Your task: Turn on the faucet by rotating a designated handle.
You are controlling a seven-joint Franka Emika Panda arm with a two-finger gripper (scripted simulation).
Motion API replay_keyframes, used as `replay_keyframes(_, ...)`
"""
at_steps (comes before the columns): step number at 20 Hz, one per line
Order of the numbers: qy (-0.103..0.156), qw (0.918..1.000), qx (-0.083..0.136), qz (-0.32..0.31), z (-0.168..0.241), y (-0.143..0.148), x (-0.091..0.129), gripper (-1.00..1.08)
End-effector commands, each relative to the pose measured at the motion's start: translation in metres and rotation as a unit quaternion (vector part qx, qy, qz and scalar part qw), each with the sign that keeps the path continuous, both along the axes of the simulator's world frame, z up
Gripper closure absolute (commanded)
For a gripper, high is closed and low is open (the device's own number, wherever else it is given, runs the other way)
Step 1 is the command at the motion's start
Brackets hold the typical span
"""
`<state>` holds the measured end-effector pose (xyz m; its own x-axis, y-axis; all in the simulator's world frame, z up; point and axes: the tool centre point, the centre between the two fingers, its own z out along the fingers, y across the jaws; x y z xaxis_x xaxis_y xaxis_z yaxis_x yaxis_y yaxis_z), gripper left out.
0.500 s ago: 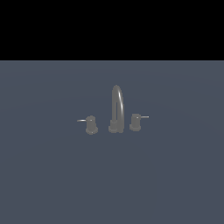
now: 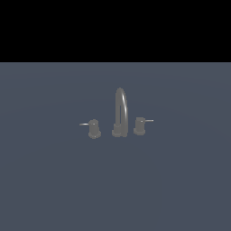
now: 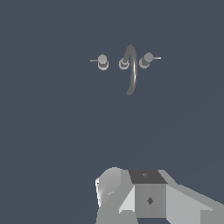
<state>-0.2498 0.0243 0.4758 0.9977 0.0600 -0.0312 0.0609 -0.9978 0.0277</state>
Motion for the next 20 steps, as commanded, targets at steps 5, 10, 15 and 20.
replay_keyframes(5,0.001,1.0,-0.003,0.001,0.0,0.002,0.002,1.08)
replay_keyframes(10,0.0,0.9999,-0.003,-0.014,-0.003,0.0,0.012,1.08)
replay_keyframes(15,-0.001,0.9989,-0.002,-0.046,-0.01,-0.002,0.032,1.08)
replay_keyframes(20,-0.003,0.9956,-0.001,-0.094,-0.022,-0.008,0.061,1.08)
